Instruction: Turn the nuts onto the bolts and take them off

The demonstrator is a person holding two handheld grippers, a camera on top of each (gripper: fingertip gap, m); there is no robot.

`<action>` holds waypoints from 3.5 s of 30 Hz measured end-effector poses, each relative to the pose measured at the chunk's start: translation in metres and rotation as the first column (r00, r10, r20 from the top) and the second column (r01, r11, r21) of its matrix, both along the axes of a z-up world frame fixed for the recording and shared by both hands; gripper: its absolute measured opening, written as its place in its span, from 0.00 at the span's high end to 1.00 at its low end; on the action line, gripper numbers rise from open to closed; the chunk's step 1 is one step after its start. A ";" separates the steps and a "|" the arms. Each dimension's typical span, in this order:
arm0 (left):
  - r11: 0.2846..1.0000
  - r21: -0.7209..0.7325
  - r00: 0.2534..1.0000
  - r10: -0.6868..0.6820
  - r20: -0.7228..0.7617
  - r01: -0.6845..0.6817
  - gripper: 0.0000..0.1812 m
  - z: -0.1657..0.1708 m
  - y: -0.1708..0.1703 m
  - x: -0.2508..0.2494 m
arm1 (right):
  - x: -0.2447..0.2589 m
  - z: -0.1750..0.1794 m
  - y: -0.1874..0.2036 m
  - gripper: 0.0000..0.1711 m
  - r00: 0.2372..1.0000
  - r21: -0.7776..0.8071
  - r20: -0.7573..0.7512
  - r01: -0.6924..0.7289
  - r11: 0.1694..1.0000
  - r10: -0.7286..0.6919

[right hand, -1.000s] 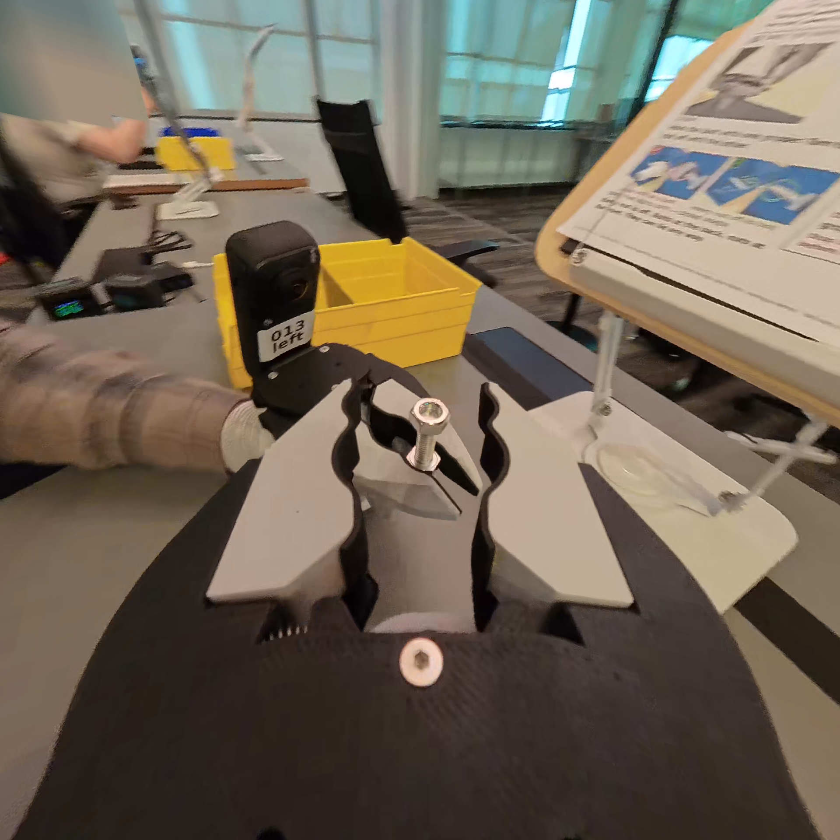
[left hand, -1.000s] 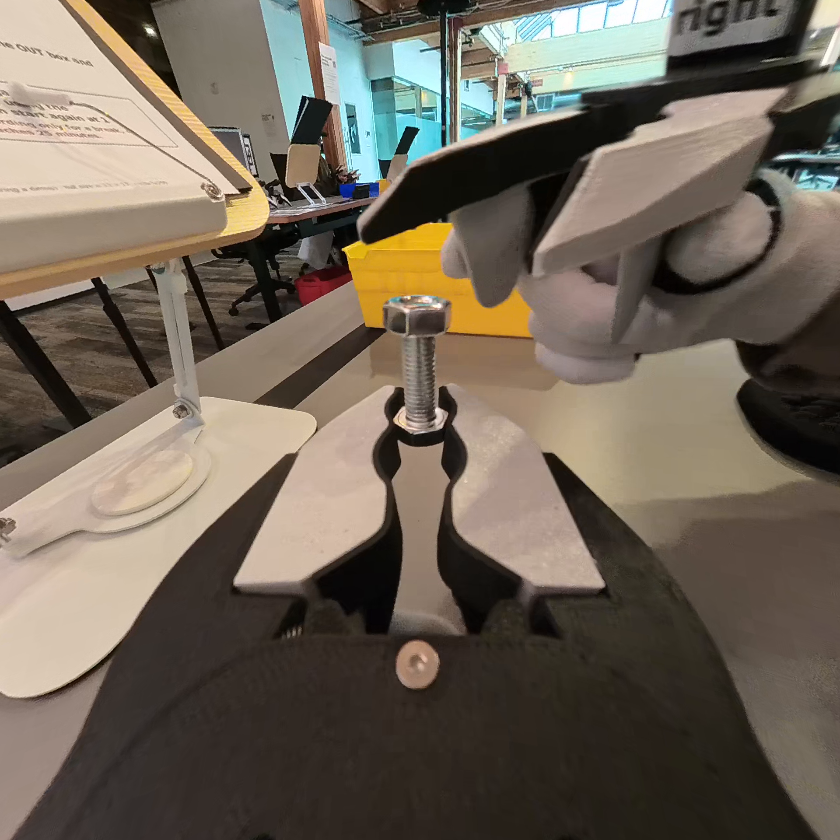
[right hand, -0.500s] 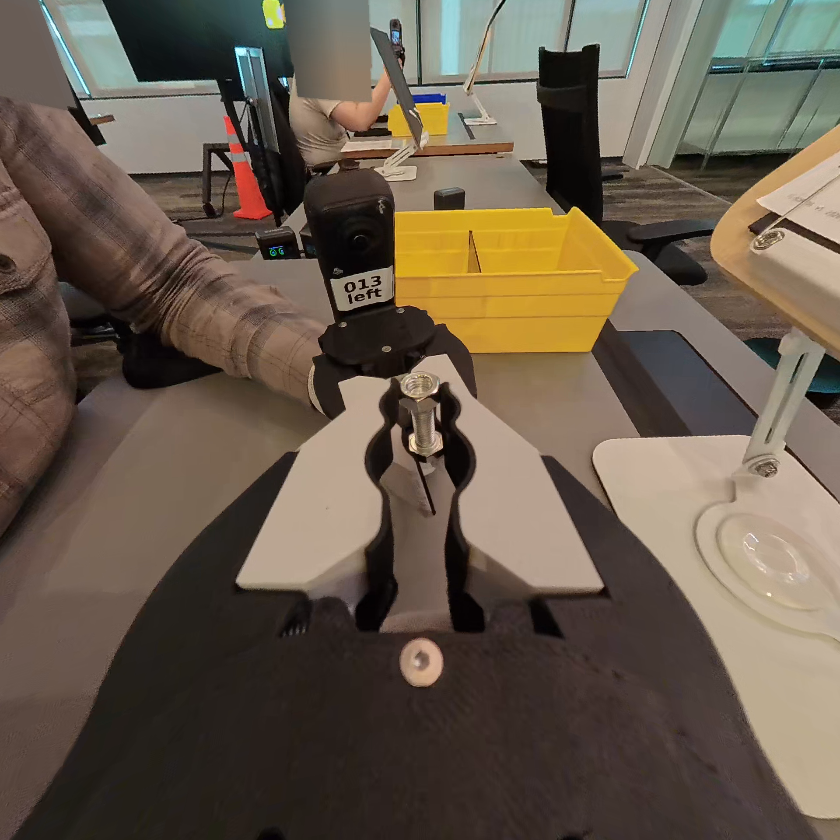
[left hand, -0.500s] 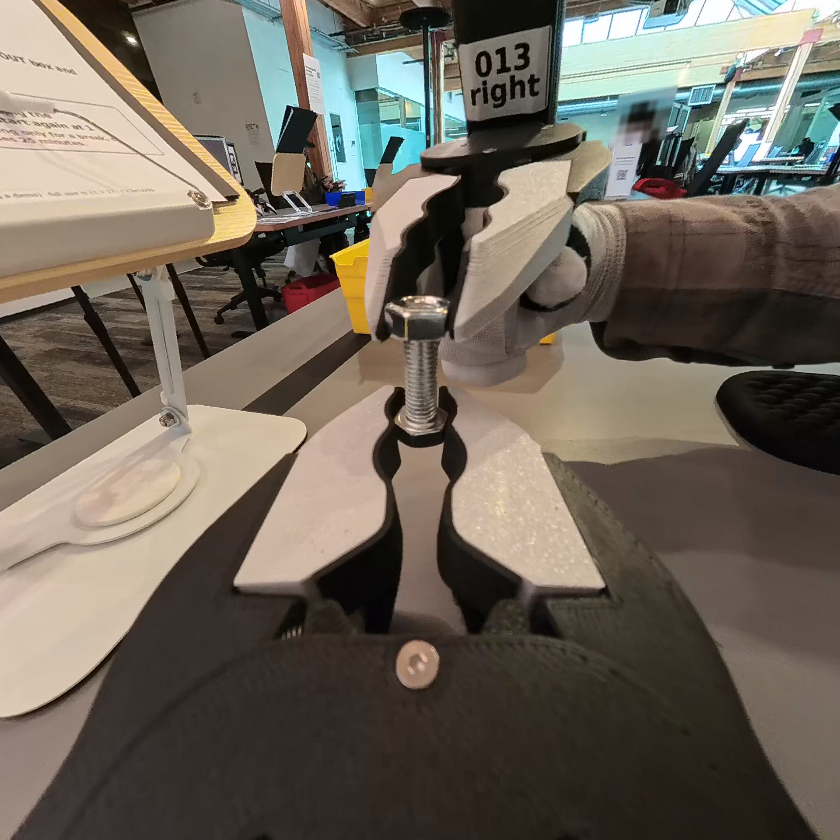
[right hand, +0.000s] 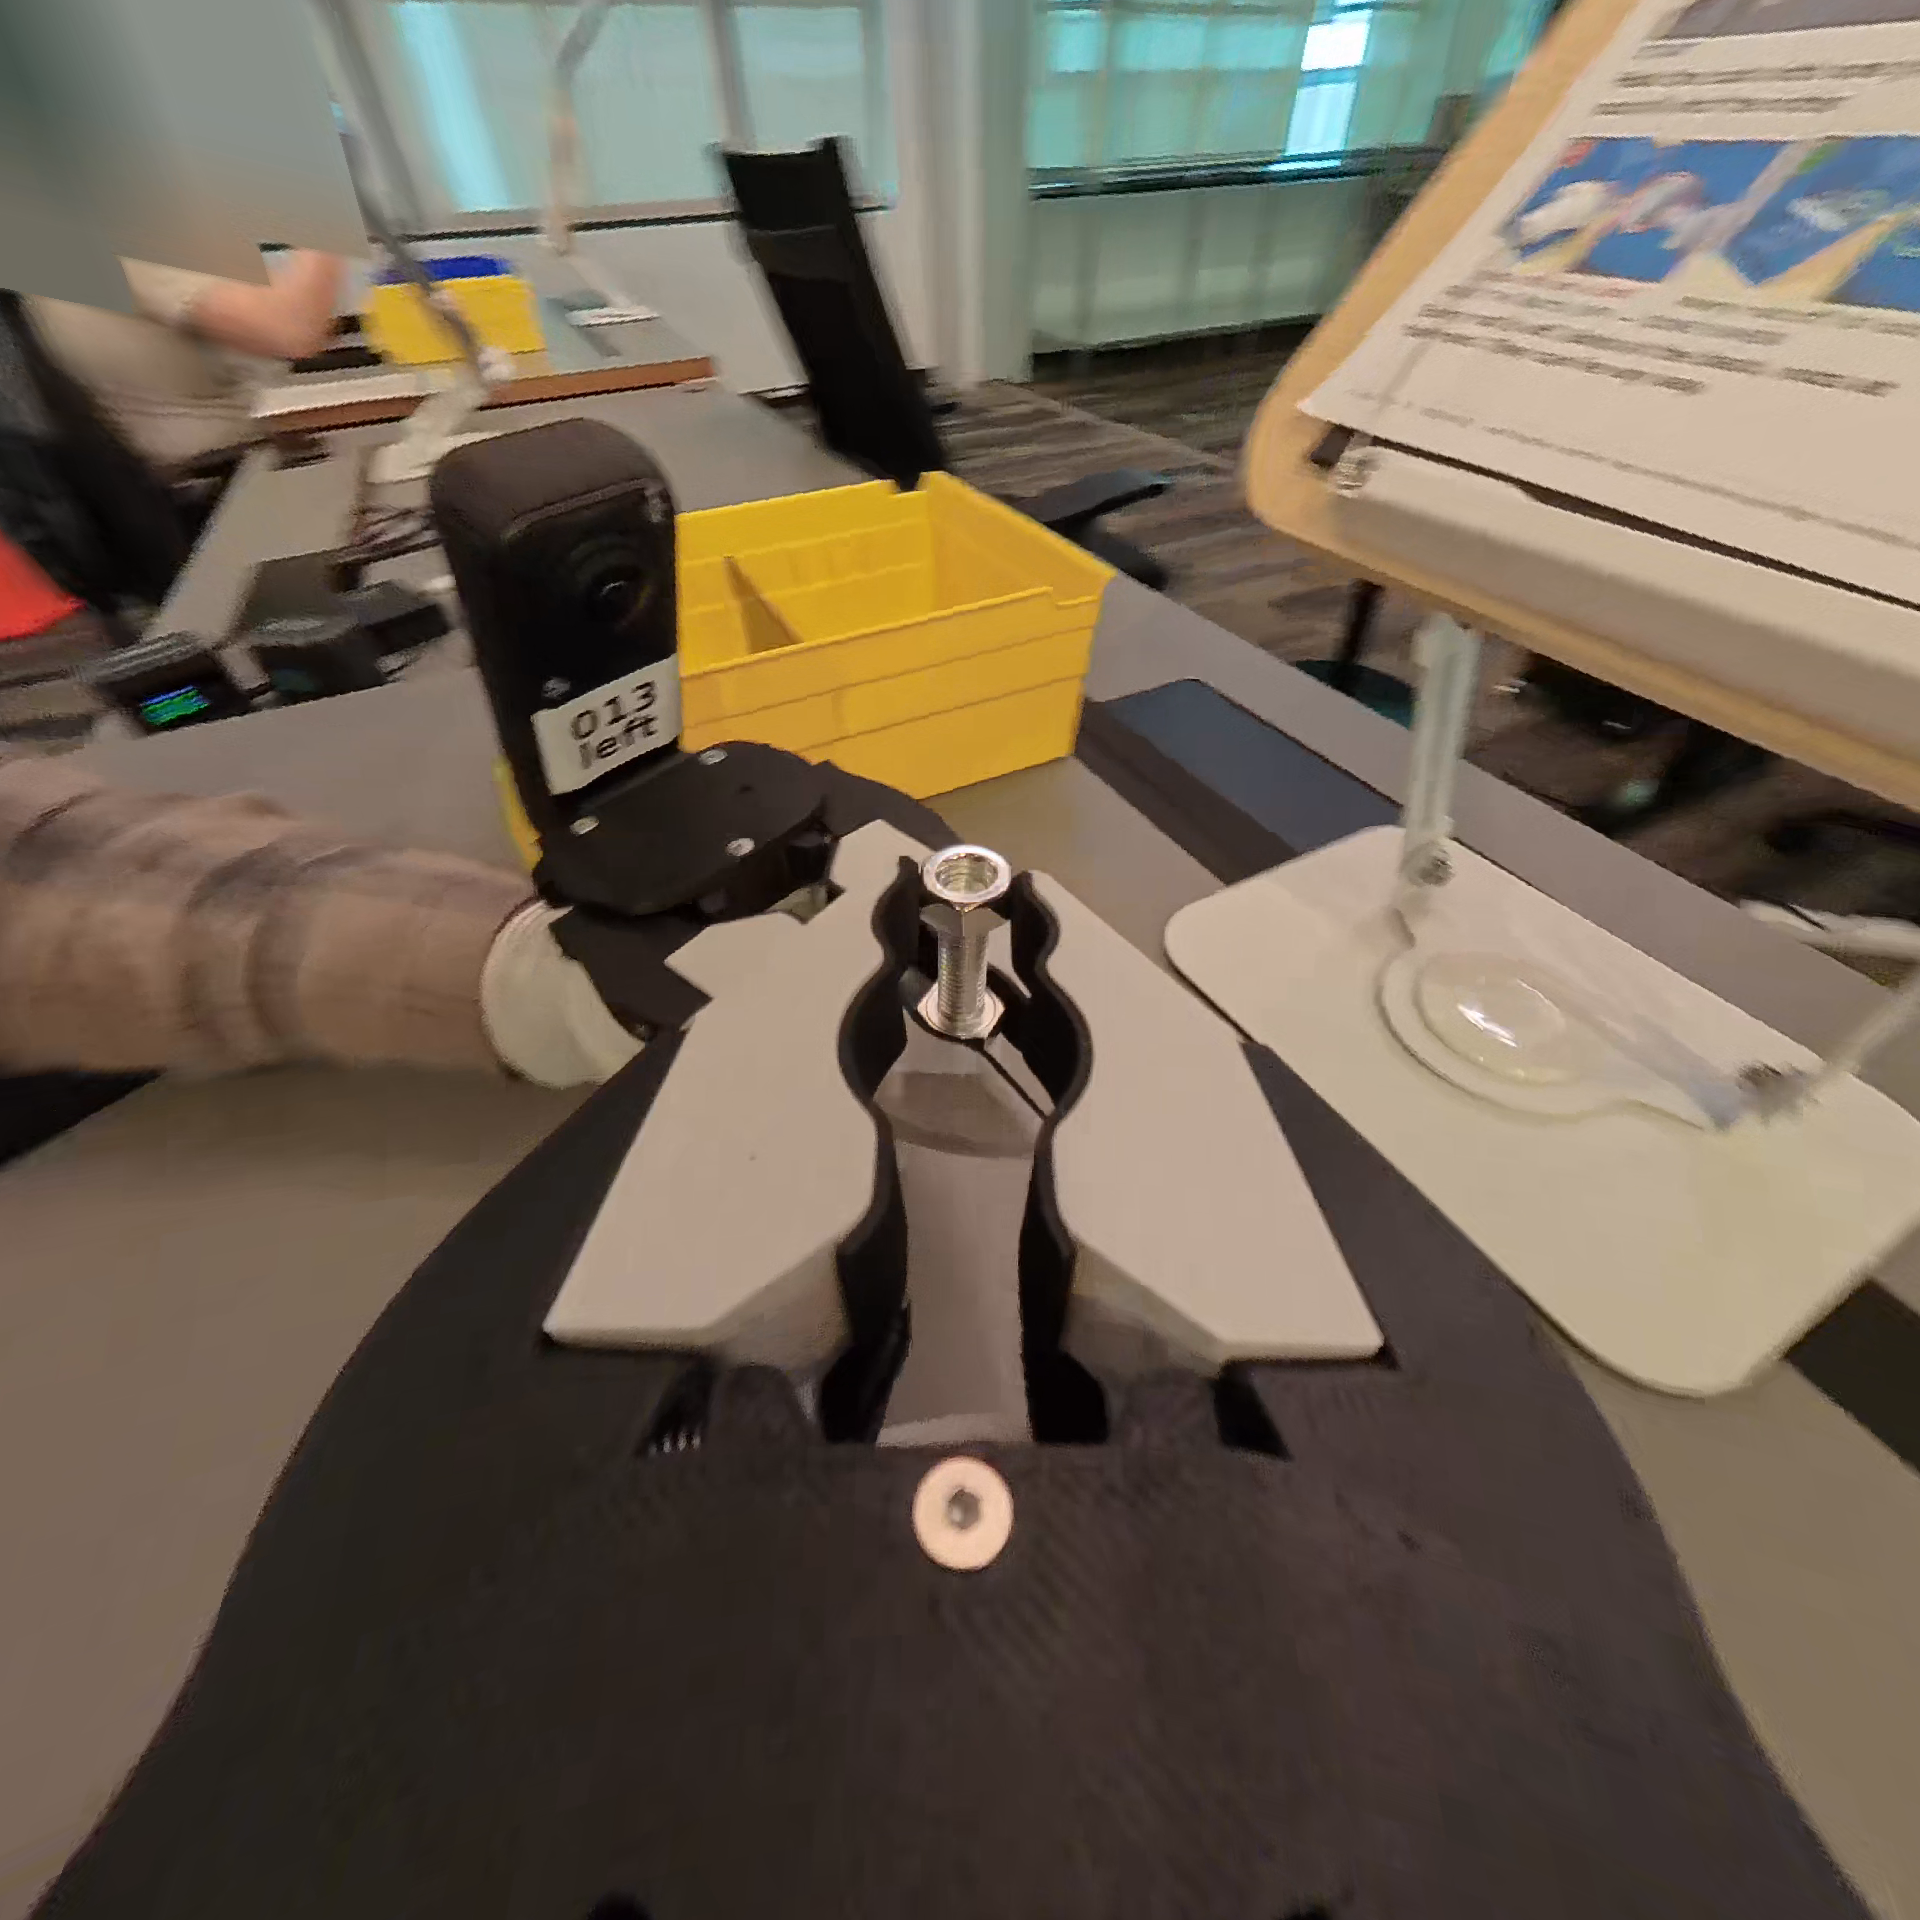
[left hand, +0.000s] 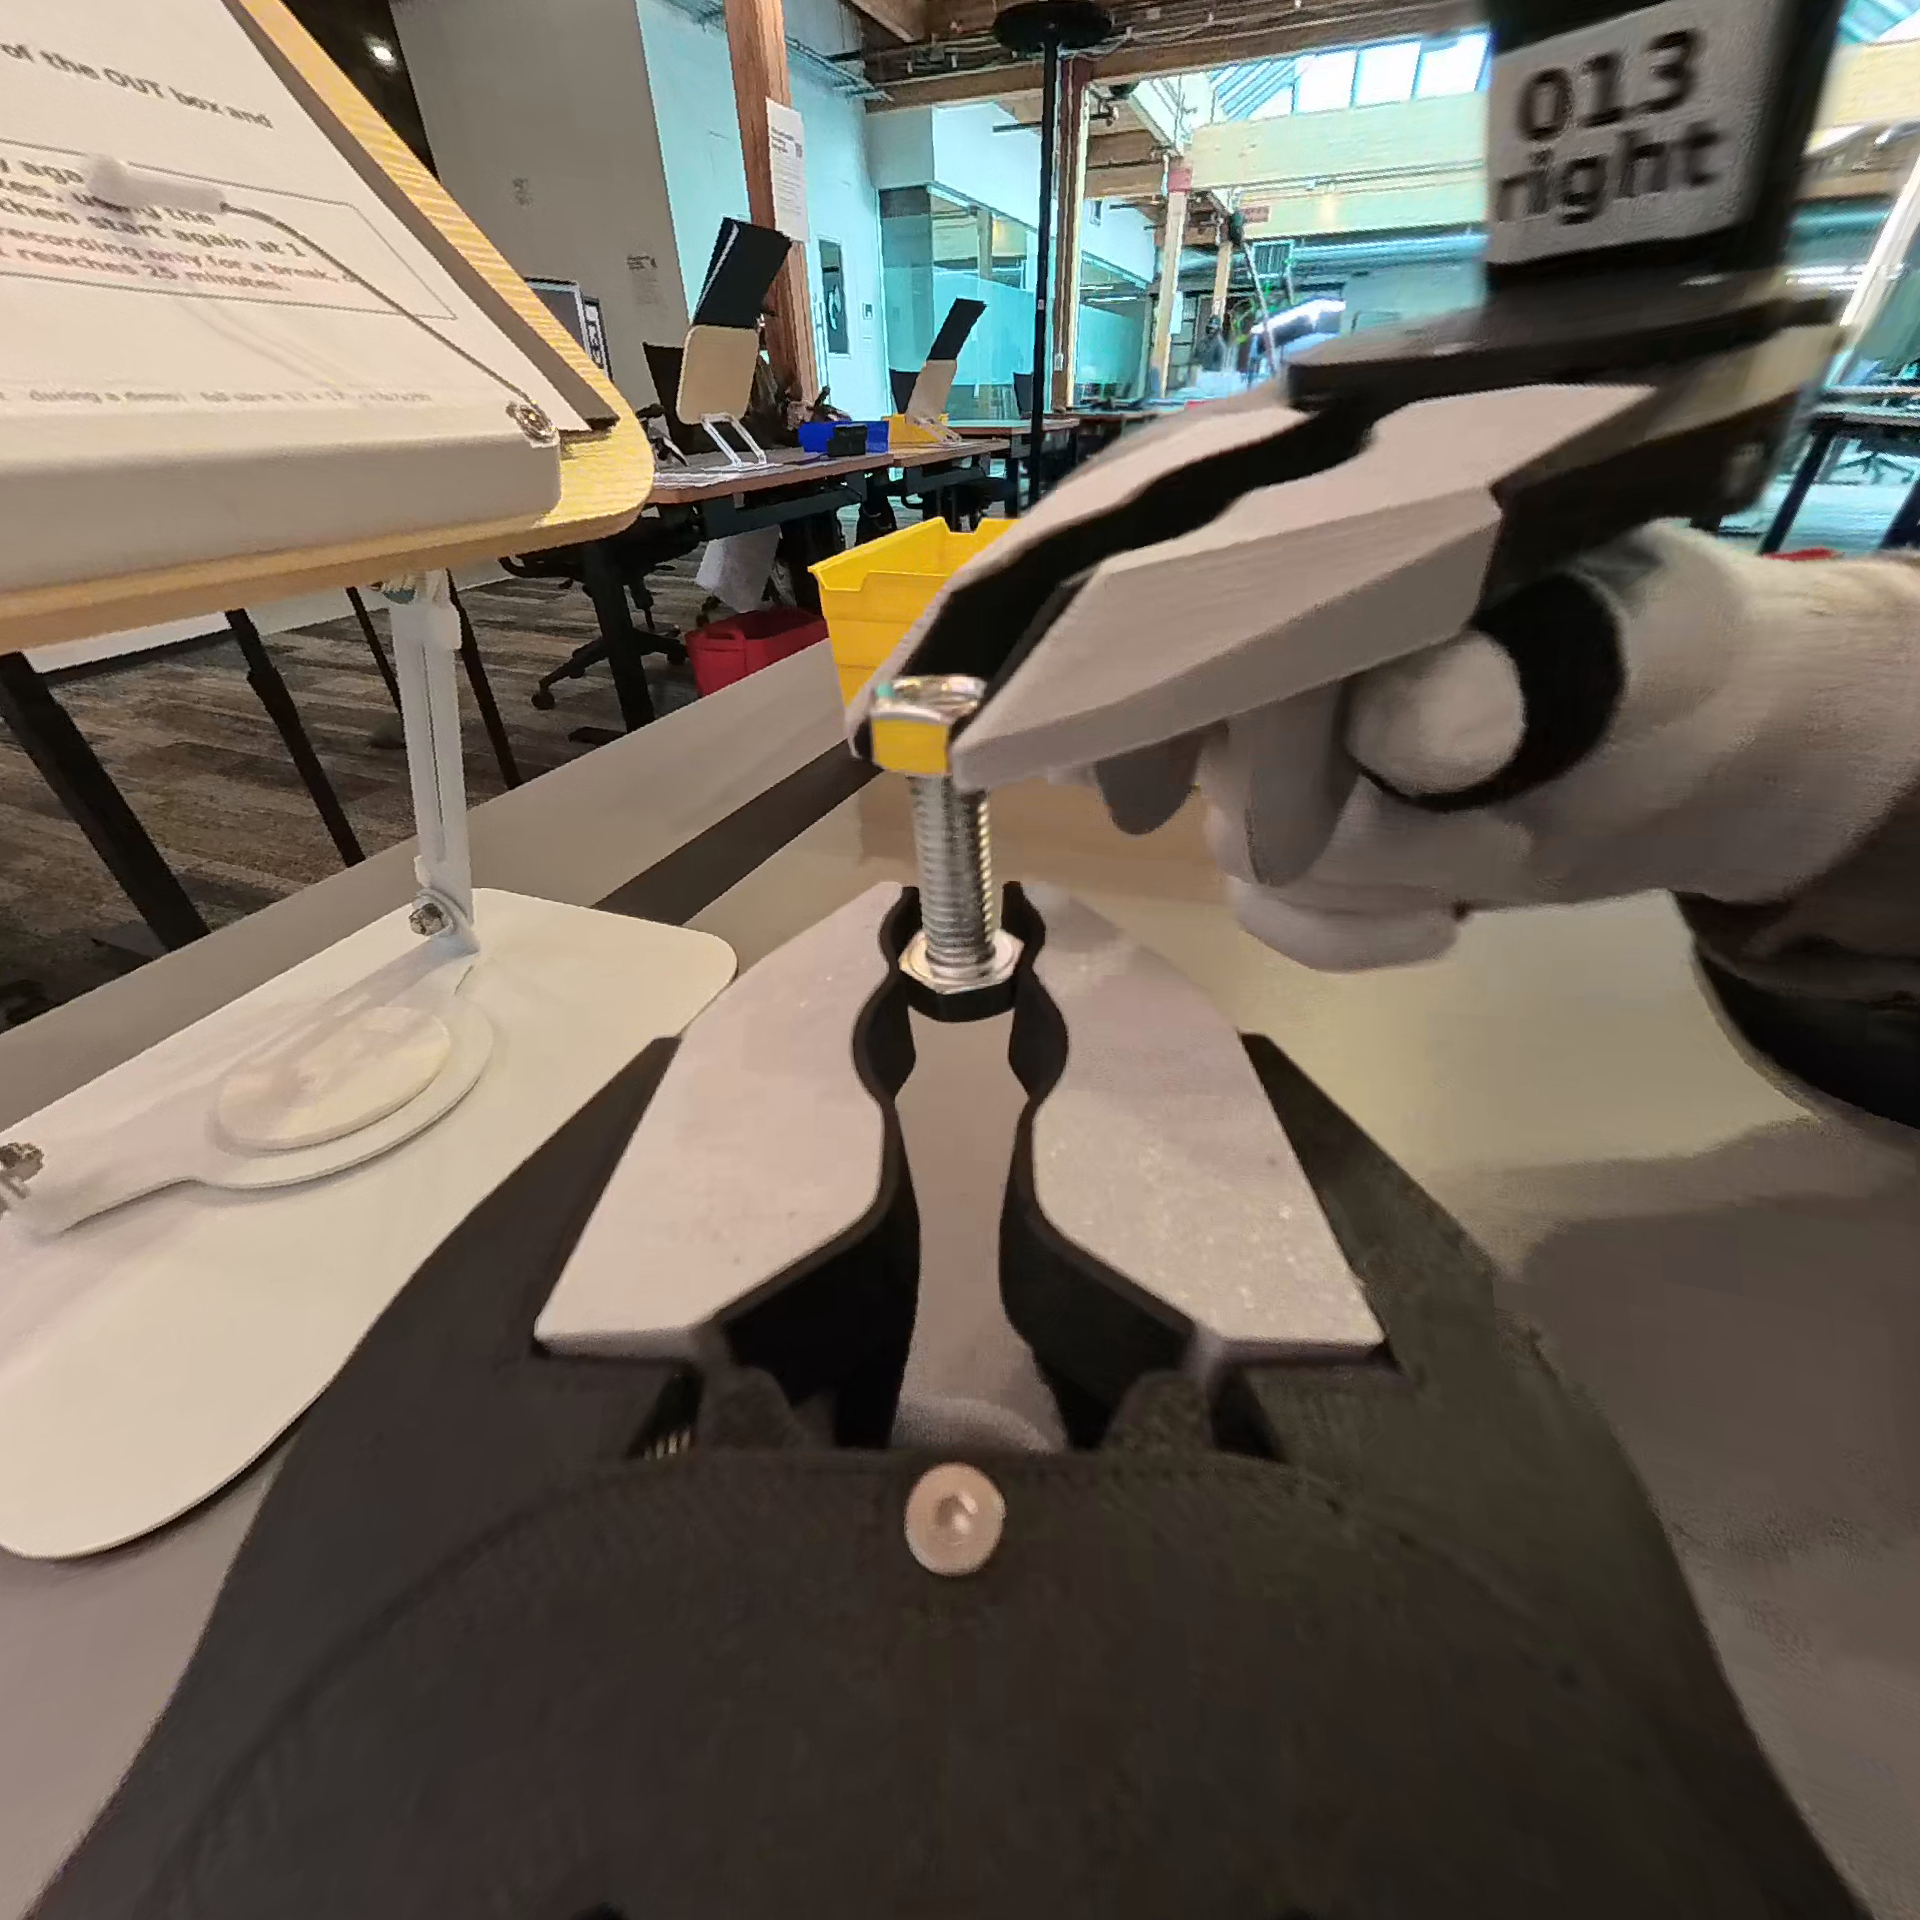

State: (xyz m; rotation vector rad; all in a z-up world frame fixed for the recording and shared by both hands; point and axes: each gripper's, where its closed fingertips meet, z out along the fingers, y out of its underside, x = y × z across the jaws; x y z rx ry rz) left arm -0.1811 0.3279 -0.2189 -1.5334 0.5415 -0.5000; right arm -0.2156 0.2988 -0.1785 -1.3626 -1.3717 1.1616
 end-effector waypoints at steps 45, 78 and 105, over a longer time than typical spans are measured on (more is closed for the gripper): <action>0.997 0.002 0.995 -0.081 -0.066 0.081 0.92 -0.005 -0.006 0.014 | 0.032 0.001 -0.013 0.81 0.516 0.400 0.825 -0.821 0.407 0.230; 0.999 0.007 0.995 0.038 -0.090 -0.038 0.92 -0.006 0.003 0.005 | 0.020 -0.013 0.003 0.91 0.479 -0.032 0.876 -0.063 0.997 0.059; 1.000 0.020 0.997 0.006 -0.076 -0.005 0.92 -0.004 0.000 0.007 | 0.023 -0.010 0.001 0.91 0.318 0.216 0.940 -0.836 0.505 0.125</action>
